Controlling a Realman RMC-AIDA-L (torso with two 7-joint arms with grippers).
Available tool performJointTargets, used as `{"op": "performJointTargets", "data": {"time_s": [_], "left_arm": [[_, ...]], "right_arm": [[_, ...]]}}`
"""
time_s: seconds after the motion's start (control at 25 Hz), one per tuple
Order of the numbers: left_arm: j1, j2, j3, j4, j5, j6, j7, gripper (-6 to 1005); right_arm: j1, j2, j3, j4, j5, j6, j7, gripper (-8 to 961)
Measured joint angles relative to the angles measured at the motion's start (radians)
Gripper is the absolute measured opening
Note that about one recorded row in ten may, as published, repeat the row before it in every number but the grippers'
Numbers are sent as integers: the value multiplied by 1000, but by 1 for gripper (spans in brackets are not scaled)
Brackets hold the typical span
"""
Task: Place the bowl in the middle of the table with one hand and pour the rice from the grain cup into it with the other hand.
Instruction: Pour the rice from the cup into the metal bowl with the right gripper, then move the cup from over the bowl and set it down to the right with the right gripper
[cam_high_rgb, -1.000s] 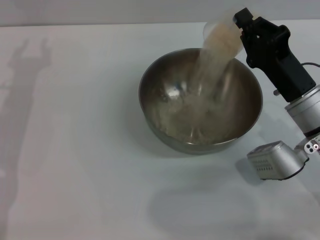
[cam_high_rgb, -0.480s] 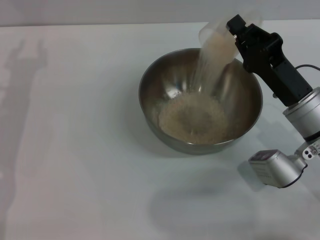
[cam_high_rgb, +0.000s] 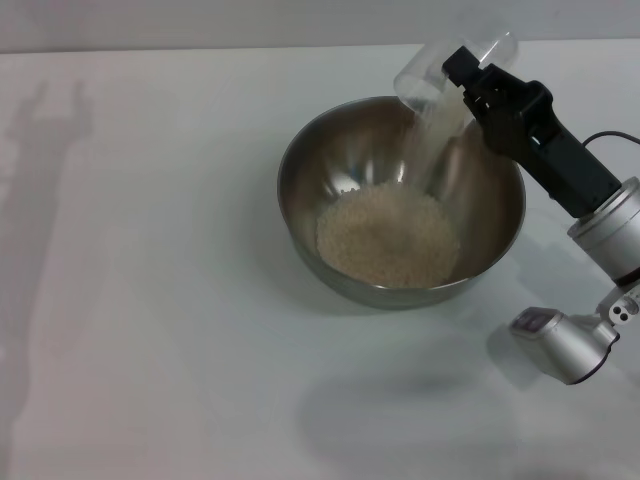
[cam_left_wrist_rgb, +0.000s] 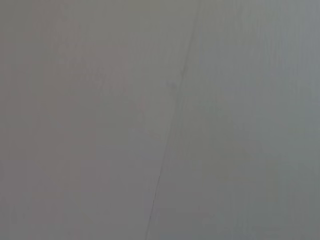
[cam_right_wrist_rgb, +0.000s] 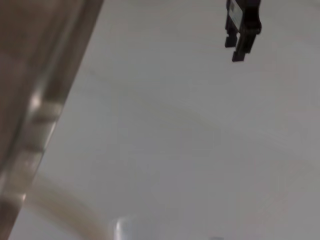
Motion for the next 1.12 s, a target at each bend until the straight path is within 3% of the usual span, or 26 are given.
{"op": "performJointTargets", "data": {"time_s": [0.8,0.96,1.12], "left_arm": [[-9,-1,0,-2,0,-20,0,471],[-11,-2,0,-2,0,-20,0,471],[-12,-2,0,-2,0,-18,0,471]], "right_arm": [[28,0,1,-60,-52,3,-71,7],[24,0,44,-16,-38,3,4,8],[1,0,147,60,-28,-1,208,8]]}}
